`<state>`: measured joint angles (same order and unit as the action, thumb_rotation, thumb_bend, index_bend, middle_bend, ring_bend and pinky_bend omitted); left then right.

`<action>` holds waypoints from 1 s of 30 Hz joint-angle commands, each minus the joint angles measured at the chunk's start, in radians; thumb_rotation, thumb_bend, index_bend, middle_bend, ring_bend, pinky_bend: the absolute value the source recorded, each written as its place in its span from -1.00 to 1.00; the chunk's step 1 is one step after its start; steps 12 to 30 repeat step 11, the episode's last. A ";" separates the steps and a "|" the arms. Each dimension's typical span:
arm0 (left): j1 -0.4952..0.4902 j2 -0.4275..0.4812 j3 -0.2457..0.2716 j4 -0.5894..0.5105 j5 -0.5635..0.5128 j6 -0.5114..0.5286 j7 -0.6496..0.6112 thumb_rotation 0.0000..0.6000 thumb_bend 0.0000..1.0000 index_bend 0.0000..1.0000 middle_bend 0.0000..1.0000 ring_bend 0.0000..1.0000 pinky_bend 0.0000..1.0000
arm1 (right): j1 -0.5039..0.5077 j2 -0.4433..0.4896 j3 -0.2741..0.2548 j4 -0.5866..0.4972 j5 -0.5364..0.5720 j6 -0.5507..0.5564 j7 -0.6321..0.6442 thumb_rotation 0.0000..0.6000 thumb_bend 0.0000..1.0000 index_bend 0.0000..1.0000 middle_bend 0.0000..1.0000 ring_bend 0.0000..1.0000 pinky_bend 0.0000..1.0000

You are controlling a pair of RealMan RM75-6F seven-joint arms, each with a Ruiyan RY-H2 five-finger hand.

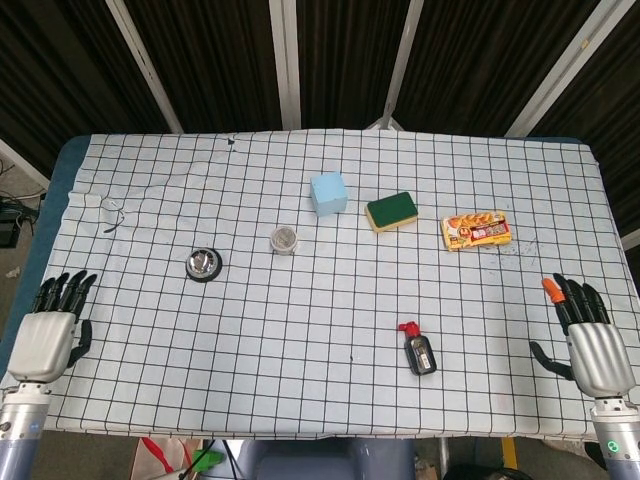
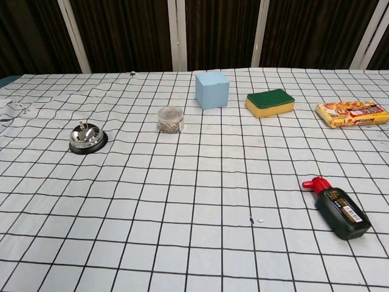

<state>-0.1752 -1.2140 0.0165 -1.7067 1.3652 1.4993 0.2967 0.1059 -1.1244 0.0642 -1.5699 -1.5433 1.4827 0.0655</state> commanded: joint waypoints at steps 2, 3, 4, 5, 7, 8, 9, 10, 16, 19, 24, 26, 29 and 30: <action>0.025 0.016 -0.006 0.018 0.020 0.039 -0.032 1.00 0.70 -0.93 -0.91 -1.00 -0.98 | 0.001 -0.001 -0.001 -0.002 -0.002 -0.001 -0.005 1.00 -0.39 -0.85 -1.00 -0.95 -1.00; 0.030 0.015 -0.007 0.021 0.024 0.046 -0.033 1.00 0.70 -0.93 -0.91 -1.00 -0.98 | 0.001 -0.001 -0.001 -0.003 -0.002 0.001 -0.006 1.00 -0.39 -0.85 -1.00 -0.95 -1.00; 0.035 0.015 -0.007 0.021 0.031 0.050 -0.036 1.00 0.70 -0.93 -0.91 -1.00 -0.98 | 0.001 -0.001 0.000 -0.004 -0.002 0.002 -0.007 1.00 -0.39 -0.85 -1.00 -0.95 -1.00; 0.037 0.016 -0.008 0.022 0.035 0.053 -0.039 1.00 0.70 -0.93 -0.91 -1.00 -0.98 | 0.000 -0.001 0.000 -0.004 -0.003 0.003 -0.007 1.00 -0.39 -0.85 -1.00 -0.95 -1.00; 0.042 0.017 -0.008 0.025 0.043 0.055 -0.042 1.00 0.70 -0.93 -0.91 -1.00 -0.98 | 0.000 -0.001 0.001 -0.004 -0.001 0.004 -0.006 1.00 -0.39 -0.85 -1.00 -0.95 -1.00; 0.044 0.018 -0.008 0.026 0.046 0.055 -0.044 1.00 0.70 -0.93 -0.91 -1.00 -0.98 | 0.000 -0.001 0.002 -0.004 0.001 0.004 -0.007 1.00 -0.39 -0.85 -1.00 -0.95 -1.00; 0.045 0.019 -0.008 0.026 0.049 0.054 -0.046 1.00 0.70 -0.93 -0.91 -1.00 -0.98 | 0.000 -0.002 0.002 -0.003 0.003 0.003 -0.007 1.00 -0.39 -0.85 -1.00 -0.95 -1.00; 0.047 0.020 -0.009 0.026 0.051 0.055 -0.049 1.00 0.70 -0.93 -0.91 -1.00 -0.98 | 0.001 -0.002 0.002 -0.002 0.005 0.001 -0.006 1.00 -0.39 -0.85 -1.00 -0.95 -1.00; 0.048 0.020 -0.011 0.027 0.053 0.055 -0.052 1.00 0.70 -0.93 -0.91 -1.00 -0.98 | 0.001 -0.002 0.002 -0.002 0.007 -0.001 -0.007 1.00 -0.39 -0.85 -1.00 -0.95 -1.00; 0.048 0.020 -0.011 0.027 0.053 0.055 -0.052 1.00 0.70 -0.93 -0.91 -1.00 -0.98 | 0.001 -0.002 0.002 -0.002 0.007 -0.001 -0.007 1.00 -0.39 -0.85 -1.00 -0.95 -1.00; 0.048 0.020 -0.011 0.027 0.053 0.055 -0.052 1.00 0.70 -0.93 -0.91 -1.00 -0.98 | 0.001 -0.002 0.002 -0.002 0.007 -0.001 -0.007 1.00 -0.39 -0.85 -1.00 -0.95 -1.00; 0.048 0.020 -0.011 0.027 0.053 0.055 -0.052 1.00 0.70 -0.93 -0.91 -1.00 -0.98 | 0.001 -0.002 0.002 -0.002 0.007 -0.001 -0.007 1.00 -0.39 -0.85 -1.00 -0.95 -1.00; 0.048 0.020 -0.011 0.027 0.053 0.055 -0.052 1.00 0.70 -0.93 -0.91 -1.00 -0.98 | 0.001 -0.002 0.002 -0.002 0.007 -0.001 -0.007 1.00 -0.39 -0.85 -1.00 -0.95 -1.00; 0.048 0.020 -0.011 0.027 0.053 0.055 -0.052 1.00 0.70 -0.93 -0.91 -1.00 -0.98 | 0.001 -0.002 0.002 -0.002 0.007 -0.001 -0.007 1.00 -0.39 -0.85 -1.00 -0.95 -1.00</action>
